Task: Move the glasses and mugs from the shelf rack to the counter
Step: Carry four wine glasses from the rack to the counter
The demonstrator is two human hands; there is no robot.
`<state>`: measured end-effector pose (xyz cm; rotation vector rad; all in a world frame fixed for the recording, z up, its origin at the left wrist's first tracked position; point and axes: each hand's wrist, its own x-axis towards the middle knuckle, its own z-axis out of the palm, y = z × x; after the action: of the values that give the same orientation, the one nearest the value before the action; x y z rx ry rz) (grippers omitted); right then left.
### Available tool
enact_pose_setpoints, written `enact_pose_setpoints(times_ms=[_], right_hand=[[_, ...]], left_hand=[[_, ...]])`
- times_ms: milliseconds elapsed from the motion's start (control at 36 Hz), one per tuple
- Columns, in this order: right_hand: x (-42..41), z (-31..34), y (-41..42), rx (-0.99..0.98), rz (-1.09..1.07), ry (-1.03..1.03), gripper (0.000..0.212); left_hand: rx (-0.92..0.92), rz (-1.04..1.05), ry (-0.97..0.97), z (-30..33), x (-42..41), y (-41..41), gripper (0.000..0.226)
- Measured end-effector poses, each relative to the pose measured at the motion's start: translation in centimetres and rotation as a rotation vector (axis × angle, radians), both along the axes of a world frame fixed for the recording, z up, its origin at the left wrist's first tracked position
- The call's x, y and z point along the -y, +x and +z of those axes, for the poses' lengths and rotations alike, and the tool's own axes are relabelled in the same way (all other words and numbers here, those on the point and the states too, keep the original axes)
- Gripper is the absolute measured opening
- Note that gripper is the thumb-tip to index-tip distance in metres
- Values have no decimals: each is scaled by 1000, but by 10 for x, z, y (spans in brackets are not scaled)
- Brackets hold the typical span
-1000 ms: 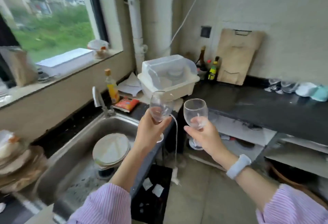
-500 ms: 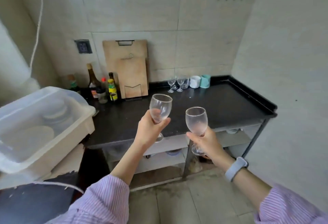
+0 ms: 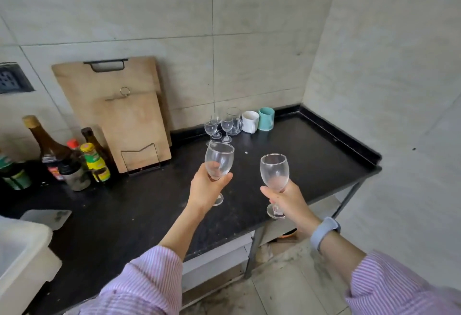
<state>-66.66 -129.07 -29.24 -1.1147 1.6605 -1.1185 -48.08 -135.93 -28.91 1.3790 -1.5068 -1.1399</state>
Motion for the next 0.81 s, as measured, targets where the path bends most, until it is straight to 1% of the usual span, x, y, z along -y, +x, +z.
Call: enact_pose_setpoints(times_ms=[167,333,417,528,611,806], right_hand=[[72,-24,-34,4,-11,36,16],[171,-64,-83,8,0,56,20],[221,-89,-107,-19,2,77,25],[282,-122,-132,-122,11,149,31],[322,-153,-146,-223,30,179,43],[390,-187,-155,-104,88,150,35]], left_hand=[[-44,0,86,-26,67,-38,31],[5,15,135,-61,154,-88,30],[38,47,185,-84,196,-113,30],[111,53,236,-114,245,-142,30],[156,72,253,-135,279,-159,28],[178,148,257,-180,342,-180,28]])
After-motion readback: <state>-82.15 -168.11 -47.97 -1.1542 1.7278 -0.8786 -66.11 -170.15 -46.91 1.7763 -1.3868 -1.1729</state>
